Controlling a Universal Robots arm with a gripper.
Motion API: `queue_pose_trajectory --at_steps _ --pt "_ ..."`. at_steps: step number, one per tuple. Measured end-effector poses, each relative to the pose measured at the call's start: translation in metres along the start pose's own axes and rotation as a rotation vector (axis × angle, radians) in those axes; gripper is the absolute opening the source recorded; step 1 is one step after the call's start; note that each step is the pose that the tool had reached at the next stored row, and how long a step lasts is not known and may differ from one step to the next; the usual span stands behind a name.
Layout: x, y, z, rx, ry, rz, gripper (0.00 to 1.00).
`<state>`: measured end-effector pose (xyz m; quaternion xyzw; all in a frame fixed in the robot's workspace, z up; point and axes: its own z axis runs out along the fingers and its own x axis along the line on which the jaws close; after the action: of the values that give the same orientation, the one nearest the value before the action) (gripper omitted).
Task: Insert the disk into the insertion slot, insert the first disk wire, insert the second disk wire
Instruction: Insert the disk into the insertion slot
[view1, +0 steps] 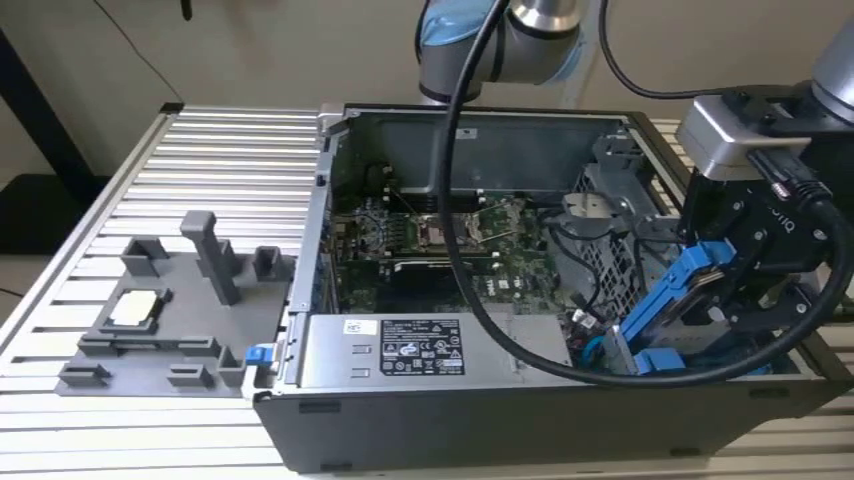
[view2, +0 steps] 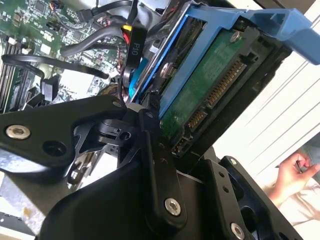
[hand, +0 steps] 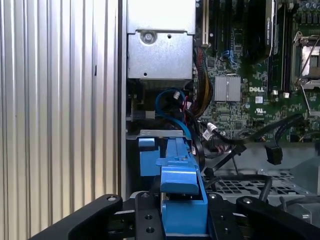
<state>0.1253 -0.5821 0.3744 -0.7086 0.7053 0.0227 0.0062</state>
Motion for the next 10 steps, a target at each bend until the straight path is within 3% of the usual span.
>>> queue_pose_trajectory --at_steps 4,10 --pt "0.0003 -0.0001 0.0069 0.0 0.0 0.0 0.33" --pt "0.0003 -0.0001 0.0074 0.0001 0.0 0.0 0.33"
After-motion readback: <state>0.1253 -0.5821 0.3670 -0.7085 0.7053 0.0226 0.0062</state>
